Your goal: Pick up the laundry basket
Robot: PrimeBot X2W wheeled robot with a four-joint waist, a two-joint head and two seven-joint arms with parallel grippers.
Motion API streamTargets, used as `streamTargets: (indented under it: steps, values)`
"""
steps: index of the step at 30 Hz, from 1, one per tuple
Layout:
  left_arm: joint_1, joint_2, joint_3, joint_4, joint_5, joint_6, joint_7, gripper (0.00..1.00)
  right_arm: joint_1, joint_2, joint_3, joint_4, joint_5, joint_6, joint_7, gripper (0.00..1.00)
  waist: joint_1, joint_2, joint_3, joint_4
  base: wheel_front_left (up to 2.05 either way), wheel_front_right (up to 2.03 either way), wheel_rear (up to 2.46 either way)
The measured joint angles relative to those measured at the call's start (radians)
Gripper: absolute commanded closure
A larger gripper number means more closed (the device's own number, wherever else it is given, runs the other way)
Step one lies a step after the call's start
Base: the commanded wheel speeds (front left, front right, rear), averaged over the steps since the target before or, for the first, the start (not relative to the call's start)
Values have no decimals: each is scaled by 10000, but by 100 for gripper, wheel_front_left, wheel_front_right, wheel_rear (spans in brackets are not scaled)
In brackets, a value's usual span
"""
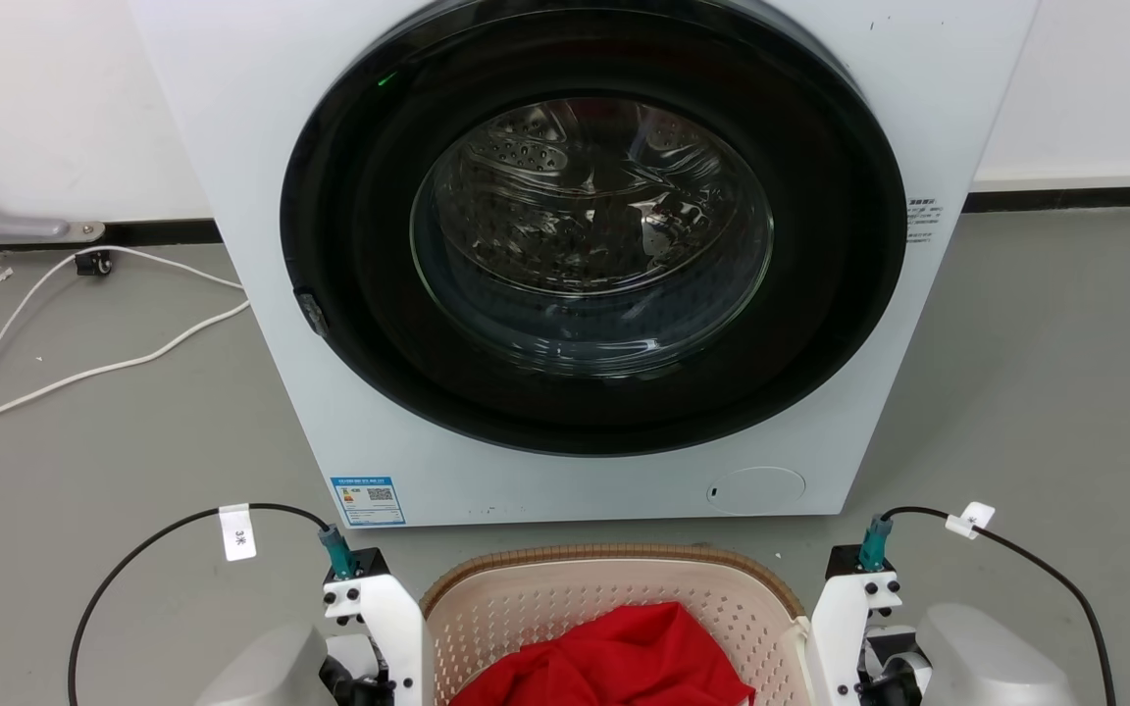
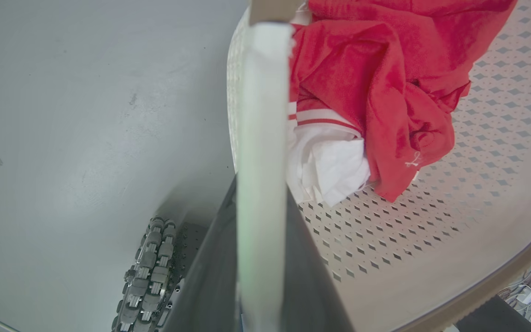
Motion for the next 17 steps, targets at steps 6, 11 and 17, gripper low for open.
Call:
streamTargets:
  steps: [6, 11, 17]
  values:
    - [-26, 4, 0, 8, -65, -2, -79, 100, -68, 0, -52, -2, -75, 0, 31, 100, 0, 0, 31, -3, 0, 0, 0]
    - [-42, 6, 2, 13, -81, -2, -157, 100, -223, 0, -71, -2, -157, 0, 111, 100, 1, 0, 60, -23, 0, 0, 0]
    - [-43, 2, 0, 21, -98, -2, -163, 100, -246, -2, -128, -4, -215, 0, 221, 100, 0, 0, 70, -33, 0, 0, 0]
